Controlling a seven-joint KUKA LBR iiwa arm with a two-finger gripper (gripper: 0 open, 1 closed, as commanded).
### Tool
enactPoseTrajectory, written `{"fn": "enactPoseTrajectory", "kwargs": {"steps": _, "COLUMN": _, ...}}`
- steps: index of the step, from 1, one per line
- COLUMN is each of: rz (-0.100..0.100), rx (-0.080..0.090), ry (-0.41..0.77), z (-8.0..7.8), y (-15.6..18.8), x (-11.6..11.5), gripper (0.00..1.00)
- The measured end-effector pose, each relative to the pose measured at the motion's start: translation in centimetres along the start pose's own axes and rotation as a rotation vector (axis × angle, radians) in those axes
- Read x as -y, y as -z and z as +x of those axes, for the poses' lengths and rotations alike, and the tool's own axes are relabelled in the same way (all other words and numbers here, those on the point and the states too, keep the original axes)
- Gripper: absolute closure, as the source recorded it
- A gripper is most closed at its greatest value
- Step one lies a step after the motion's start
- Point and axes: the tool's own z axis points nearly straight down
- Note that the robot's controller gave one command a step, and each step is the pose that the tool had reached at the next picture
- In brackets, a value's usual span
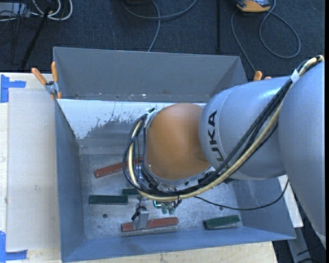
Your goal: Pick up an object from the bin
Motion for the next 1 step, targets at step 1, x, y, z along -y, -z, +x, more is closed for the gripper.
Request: {"fn": "enactPoseTrajectory", "kwargs": {"steps": 1, "rz": -0.004, "rx": 0.017, "ry": 0.053, "z": -6.11, "y": -8.11, "x": -2.13, "gripper": 0.0}}
